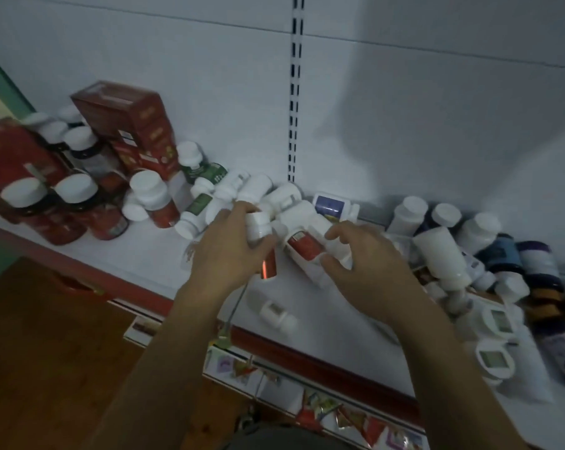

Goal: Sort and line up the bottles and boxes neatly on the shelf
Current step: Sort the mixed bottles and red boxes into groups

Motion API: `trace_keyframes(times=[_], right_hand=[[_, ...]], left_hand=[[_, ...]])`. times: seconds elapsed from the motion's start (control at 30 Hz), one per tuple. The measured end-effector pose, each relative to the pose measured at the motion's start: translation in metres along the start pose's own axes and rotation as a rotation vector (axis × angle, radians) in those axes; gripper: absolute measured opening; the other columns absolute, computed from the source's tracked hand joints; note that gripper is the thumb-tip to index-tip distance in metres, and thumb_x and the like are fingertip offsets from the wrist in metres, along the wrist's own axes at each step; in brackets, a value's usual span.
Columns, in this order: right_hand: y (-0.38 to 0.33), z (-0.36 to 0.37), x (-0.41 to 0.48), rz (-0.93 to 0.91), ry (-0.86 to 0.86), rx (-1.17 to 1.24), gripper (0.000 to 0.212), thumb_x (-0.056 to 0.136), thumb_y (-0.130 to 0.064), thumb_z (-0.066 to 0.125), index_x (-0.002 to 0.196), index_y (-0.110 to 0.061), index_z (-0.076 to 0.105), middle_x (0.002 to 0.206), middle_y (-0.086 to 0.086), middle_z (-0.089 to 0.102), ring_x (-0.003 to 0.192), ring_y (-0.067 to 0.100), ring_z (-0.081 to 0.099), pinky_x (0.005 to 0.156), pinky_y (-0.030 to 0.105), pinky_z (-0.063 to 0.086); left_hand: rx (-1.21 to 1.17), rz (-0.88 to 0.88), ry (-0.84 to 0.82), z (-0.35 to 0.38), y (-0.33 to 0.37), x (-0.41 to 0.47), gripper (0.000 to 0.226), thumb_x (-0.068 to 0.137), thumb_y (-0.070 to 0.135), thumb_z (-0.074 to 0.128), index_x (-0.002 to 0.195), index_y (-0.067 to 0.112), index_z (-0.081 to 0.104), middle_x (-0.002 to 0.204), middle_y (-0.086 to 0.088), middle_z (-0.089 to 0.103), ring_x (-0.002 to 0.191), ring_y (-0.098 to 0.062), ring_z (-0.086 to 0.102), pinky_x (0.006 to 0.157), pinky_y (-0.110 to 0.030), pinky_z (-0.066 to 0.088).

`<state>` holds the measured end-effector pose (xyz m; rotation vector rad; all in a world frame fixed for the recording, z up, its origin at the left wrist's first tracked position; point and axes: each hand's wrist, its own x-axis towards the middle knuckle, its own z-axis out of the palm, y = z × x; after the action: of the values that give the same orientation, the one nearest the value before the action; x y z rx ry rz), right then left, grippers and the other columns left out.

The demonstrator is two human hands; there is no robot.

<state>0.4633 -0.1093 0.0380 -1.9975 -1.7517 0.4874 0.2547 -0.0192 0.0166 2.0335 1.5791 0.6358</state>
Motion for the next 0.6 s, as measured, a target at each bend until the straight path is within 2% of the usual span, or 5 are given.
trace_keyframes(times=[0.13,0.23,0.37,0.5,0.6], right_hand=[[-0.009,0.033,0.025,0.189,-0.005,-0.117,0.047,0.095,-0.045,0.062,0.137,-0.028,0.050,0.133,0.012,0.046,0.124,0.035,0.045,0.106,0.043,0.034],[-0.018,0.047,0.039,0.254,0.072,-0.151,0.048,0.092,-0.055,0.063,0.132,-0.032,0.052,0.132,0.010,0.050,0.121,0.034,0.047,0.096,0.039,0.033],[-0.043,0.053,0.056,0.261,0.123,-0.258,0.043,0.093,-0.047,0.062,0.132,-0.032,0.055,0.134,0.008,0.053,0.124,0.035,0.047,0.098,0.044,0.039],[-0.077,0.060,0.100,0.039,0.179,-0.113,0.032,0.093,-0.032,0.063,0.124,-0.027,0.060,0.125,0.005,0.059,0.118,0.032,0.050,0.097,0.044,0.043],[-0.107,0.070,0.158,-0.214,0.086,-0.092,0.033,0.092,-0.024,0.060,0.125,-0.022,0.060,0.124,0.006,0.062,0.115,0.029,0.055,0.097,0.048,0.048]], left_hand=[[-0.025,0.071,-0.030,-0.010,-0.014,0.019,0.069,0.075,0.056,0.074,0.134,0.028,0.050,0.126,-0.001,0.048,0.108,-0.020,0.054,0.089,-0.042,0.052],[0.013,0.174,-0.047,-0.022,-0.032,0.033,0.060,0.078,0.053,0.077,0.128,0.027,0.057,0.120,0.000,0.054,0.106,-0.020,0.057,0.086,-0.042,0.053],[0.172,0.241,-0.092,-0.045,-0.060,0.054,0.040,0.093,0.050,0.064,0.124,0.025,0.066,0.122,0.000,0.055,0.111,-0.020,0.056,0.088,-0.038,0.051],[0.310,0.241,-0.145,-0.067,-0.080,0.079,0.051,0.094,0.026,0.067,0.142,0.020,0.051,0.138,-0.010,0.047,0.119,-0.032,0.055,0.093,-0.044,0.050],[0.466,0.214,-0.278,-0.068,-0.086,0.090,0.064,0.089,0.023,0.068,0.147,0.017,0.041,0.137,-0.016,0.044,0.120,-0.039,0.052,0.092,-0.047,0.050]])
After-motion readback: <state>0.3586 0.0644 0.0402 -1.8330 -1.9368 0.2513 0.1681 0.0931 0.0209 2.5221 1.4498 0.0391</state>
